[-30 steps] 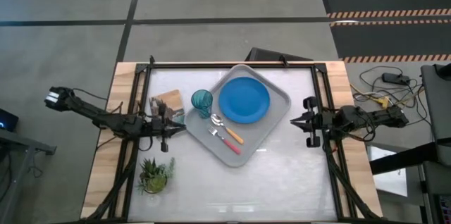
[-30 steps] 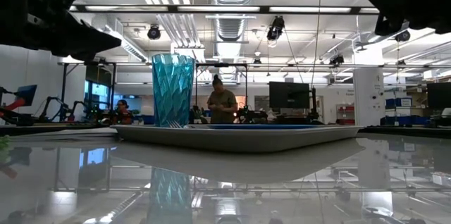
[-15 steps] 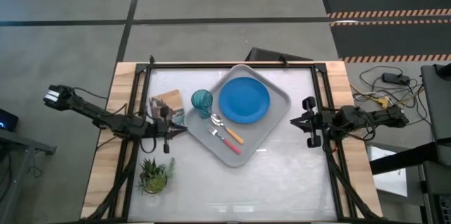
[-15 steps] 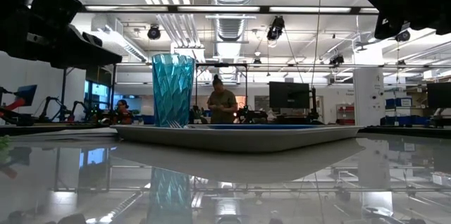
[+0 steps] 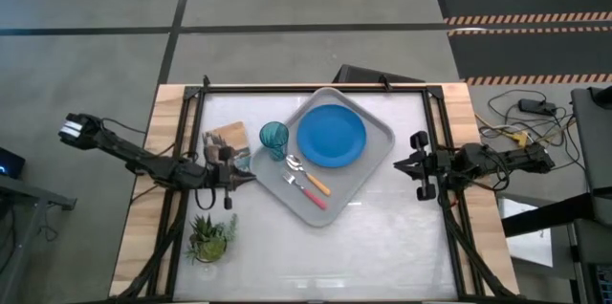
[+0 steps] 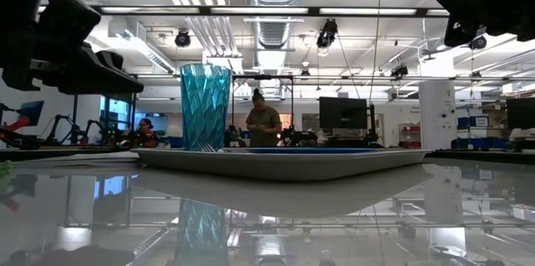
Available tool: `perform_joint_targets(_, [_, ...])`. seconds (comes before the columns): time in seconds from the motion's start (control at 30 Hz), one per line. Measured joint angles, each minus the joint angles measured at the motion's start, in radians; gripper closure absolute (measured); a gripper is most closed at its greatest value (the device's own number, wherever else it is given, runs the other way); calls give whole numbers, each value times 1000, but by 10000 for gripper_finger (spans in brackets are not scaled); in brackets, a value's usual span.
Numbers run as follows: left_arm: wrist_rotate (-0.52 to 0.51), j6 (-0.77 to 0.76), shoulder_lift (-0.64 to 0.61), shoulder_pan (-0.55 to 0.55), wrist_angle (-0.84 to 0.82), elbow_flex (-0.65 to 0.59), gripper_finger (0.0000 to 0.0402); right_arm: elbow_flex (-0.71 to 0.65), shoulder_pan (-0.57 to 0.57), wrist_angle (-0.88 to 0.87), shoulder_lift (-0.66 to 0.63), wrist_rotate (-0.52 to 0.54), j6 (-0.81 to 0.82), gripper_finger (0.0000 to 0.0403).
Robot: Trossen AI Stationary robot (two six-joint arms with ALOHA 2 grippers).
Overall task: Pick and place plate/cup/fork/spoon on tray
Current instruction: Return to Home Position
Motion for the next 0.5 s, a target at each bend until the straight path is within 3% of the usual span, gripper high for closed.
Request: perform_joint_targets(0.5, [0,0,83,0,0,0,391,0,0,0,0,0,0,390])
